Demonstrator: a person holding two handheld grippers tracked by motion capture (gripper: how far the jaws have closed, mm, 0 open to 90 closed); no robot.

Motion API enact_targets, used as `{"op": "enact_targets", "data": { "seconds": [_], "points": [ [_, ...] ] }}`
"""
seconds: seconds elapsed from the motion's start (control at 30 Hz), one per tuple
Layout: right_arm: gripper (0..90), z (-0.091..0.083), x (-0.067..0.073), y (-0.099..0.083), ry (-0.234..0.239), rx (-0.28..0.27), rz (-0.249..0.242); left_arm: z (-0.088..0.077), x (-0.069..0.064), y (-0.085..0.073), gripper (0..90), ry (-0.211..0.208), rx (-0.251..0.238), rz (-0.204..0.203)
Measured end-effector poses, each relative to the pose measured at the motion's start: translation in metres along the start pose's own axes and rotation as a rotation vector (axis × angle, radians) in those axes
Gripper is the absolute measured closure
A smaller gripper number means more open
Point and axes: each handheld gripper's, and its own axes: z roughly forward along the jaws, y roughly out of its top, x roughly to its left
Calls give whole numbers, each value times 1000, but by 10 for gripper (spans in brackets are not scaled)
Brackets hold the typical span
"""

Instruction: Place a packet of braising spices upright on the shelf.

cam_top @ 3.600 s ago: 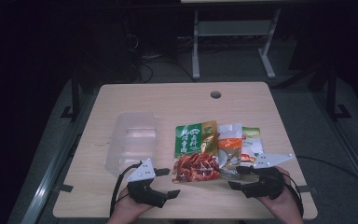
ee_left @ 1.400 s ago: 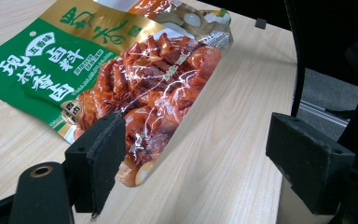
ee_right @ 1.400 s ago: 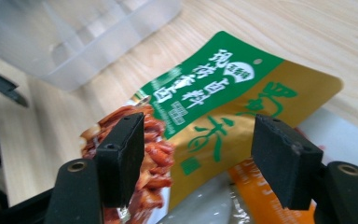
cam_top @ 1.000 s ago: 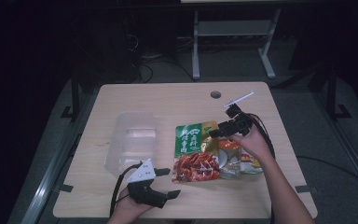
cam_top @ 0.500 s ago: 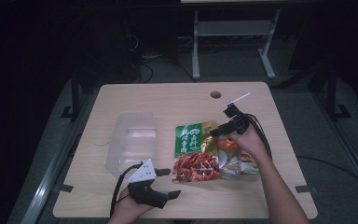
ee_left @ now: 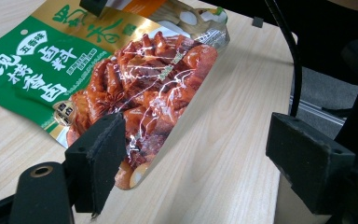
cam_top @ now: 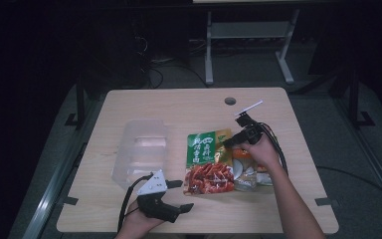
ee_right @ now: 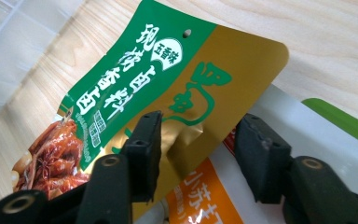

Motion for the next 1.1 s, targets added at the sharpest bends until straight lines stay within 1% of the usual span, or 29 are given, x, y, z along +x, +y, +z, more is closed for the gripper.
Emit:
{"op": "enact_targets", "data": {
  "seconds": [0.07,0.13,0.23,0.3,0.33,0.4,0.43,0.57,0.83,0.97,1.03,1.07,1.1],
  "points": [
    [605,2,1,0,-10,8,4,0,0,0,199,0,0,1],
    [659,3,-1,0,9,1,18,0,0,0,199,0,0,0],
    [751,2,-2,0,25,-4,33,0,0,0,199,1,0,0],
    [810,2,-2,-1,36,-10,24,0,1,0,199,2,0,-2],
    [838,1,-1,-1,45,-12,33,0,1,0,199,2,-1,-2],
    [876,-1,-2,-1,58,-17,34,0,1,0,199,3,0,-1],
    [885,-2,-1,-1,71,-26,35,0,1,0,199,3,2,-3],
    [900,-5,1,-1,83,-32,26,1,0,0,199,1,5,-2],
    [900,-11,6,-1,88,-49,0,2,0,0,199,3,4,-1],
    [900,-18,14,-2,92,-72,-30,3,-1,0,199,3,4,-6],
    [900,-22,18,-2,94,-77,-43,3,-1,0,199,1,7,-2],
    [900,-24,20,-3,94,-83,-47,3,0,0,199,0,10,10],
    [900,-27,22,-3,95,-89,-57,4,-1,0,199,-2,8,-5]
  ]
}}
